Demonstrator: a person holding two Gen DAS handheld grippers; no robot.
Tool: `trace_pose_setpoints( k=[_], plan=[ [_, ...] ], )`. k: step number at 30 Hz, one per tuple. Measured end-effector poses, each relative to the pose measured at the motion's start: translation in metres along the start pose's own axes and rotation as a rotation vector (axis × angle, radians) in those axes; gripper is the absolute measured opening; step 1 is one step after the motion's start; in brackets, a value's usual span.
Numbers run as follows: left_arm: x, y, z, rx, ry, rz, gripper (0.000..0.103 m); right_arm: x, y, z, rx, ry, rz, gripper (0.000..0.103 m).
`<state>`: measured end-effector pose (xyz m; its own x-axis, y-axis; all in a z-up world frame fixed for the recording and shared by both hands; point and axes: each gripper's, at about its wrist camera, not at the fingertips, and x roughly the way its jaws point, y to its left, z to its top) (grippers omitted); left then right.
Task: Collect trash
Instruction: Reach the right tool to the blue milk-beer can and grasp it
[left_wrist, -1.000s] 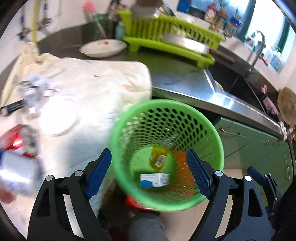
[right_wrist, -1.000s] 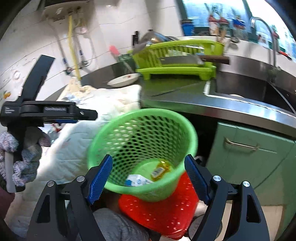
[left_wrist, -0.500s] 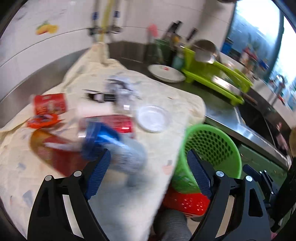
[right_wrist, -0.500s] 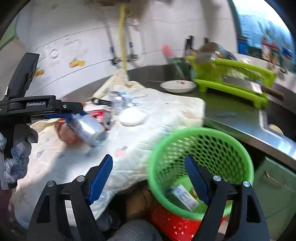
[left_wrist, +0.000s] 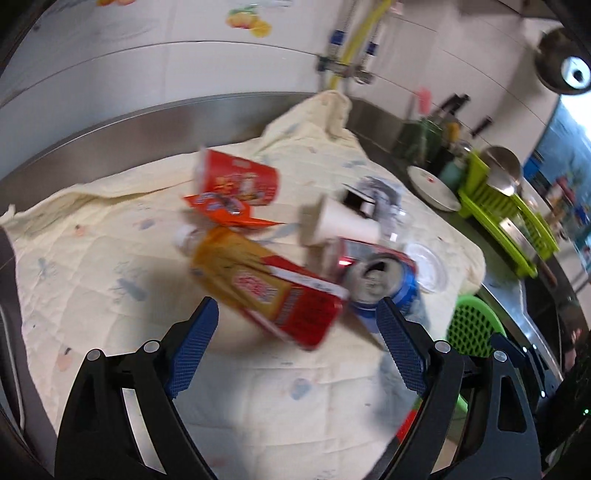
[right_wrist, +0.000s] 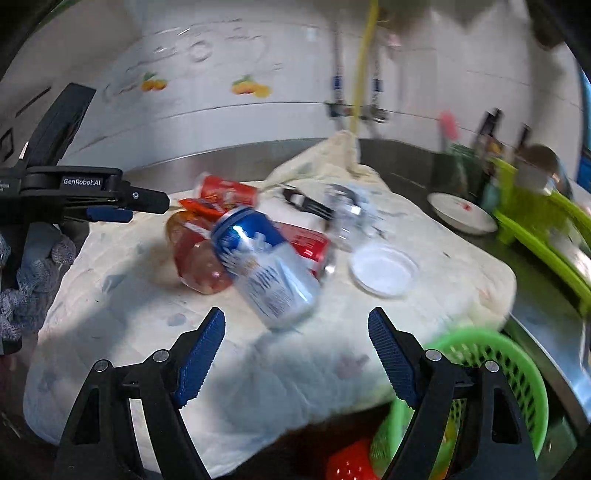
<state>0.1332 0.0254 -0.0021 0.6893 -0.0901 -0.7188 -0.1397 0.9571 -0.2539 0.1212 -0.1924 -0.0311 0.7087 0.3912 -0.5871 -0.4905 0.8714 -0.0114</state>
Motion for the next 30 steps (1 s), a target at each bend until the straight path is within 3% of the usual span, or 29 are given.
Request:
trace_pose_setpoints(
  k=[7, 15, 30],
  plan=[
    [0.006, 0.035, 0.003, -0.091, 0.01, 0.04, 0.087, 0.034, 0.019, 0.022, -0.086, 0.014, 0.044, 0.077],
    [0.017, 0.049, 0.005, -0.147, 0.036, 0.046, 0.087, 0.061, 0.028, 0.03, -0.14, 0.039, 0.053, 0.077],
    [0.065, 0.065, 0.016, -0.368, 0.125, -0.01, 0.092, 0.102, 0.039, 0.026, -0.263, 0.043, -0.05, 0.077]
  ],
)
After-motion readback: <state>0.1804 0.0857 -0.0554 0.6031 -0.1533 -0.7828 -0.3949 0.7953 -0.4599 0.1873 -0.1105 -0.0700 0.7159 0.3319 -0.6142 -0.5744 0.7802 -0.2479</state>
